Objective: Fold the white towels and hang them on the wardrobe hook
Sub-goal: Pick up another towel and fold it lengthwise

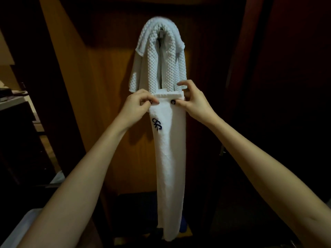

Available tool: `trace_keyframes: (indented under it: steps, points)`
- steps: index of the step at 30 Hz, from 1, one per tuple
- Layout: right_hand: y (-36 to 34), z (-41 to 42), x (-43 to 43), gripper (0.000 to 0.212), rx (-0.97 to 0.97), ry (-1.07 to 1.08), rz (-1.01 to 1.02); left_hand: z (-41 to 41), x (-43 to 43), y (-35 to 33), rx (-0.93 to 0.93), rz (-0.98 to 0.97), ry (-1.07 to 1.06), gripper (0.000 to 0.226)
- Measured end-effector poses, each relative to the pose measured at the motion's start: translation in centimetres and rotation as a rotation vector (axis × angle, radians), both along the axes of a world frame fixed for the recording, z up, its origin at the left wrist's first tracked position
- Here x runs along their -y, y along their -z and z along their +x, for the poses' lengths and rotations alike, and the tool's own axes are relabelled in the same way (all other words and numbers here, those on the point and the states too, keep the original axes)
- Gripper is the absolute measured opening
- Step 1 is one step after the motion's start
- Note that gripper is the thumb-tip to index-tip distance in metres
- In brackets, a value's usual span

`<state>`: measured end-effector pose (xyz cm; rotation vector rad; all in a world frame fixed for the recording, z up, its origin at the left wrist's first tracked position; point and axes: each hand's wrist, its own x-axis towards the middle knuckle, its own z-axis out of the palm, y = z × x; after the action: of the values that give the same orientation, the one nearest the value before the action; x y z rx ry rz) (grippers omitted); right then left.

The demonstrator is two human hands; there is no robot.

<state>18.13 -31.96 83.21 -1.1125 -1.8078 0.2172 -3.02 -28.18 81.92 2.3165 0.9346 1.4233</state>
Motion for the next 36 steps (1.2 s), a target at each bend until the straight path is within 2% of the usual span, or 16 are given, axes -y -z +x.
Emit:
trace_keyframes:
  steps: [3,7,10,13,16,20,24,27,30,32,36]
  points:
    - [-0.8,0.0,-0.5,0.017,-0.083,0.033,-0.034,0.5,0.0,-0.8,-0.036,-0.039,0.016,0.026]
    - [-2.1,0.7,-0.5,0.028,-0.126,0.048,-0.054,1.7,0.5,-0.8,0.245,-0.094,0.082,0.027]
    - [-2.5,1.0,-0.1,0.018,-0.196,0.027,-0.076,2.5,1.0,-0.7,0.368,-0.182,0.121,0.034]
    - [-1.9,1.5,0.1,0.005,-0.31,-0.045,-0.106,3.3,1.1,-0.7,0.226,-0.262,0.218,0.024]
    - [-1.8,2.4,-0.1,0.026,-0.441,-0.087,-0.129,4.0,1.0,-0.6,0.056,-0.175,0.198,0.032]
    - [-1.9,3.0,0.2,0.021,-0.561,-0.116,-0.075,4.8,1.7,-1.3,0.074,-0.101,0.194,0.033]
    - [-0.2,4.2,1.6,0.043,-0.651,-0.323,-0.099,5.2,1.7,-2.1,0.104,-0.077,0.186,0.034]
    - [2.1,4.6,2.3,0.033,-0.757,-0.35,-0.179,5.2,1.4,-2.9,0.116,-0.096,0.191,0.034]
    - [4.3,3.7,2.6,0.029,-0.615,-0.302,-0.251,5.4,1.6,-4.0,0.102,-0.045,0.177,0.034]
    - [5.2,2.7,3.1,0.035,-0.531,-0.311,-0.294,5.6,1.9,-4.7,0.116,-0.021,0.152,0.033]
    - [6.3,1.5,3.5,0.032,-0.486,-0.32,-0.307,5.1,1.4,-5.7,0.108,-0.043,0.04,0.036]
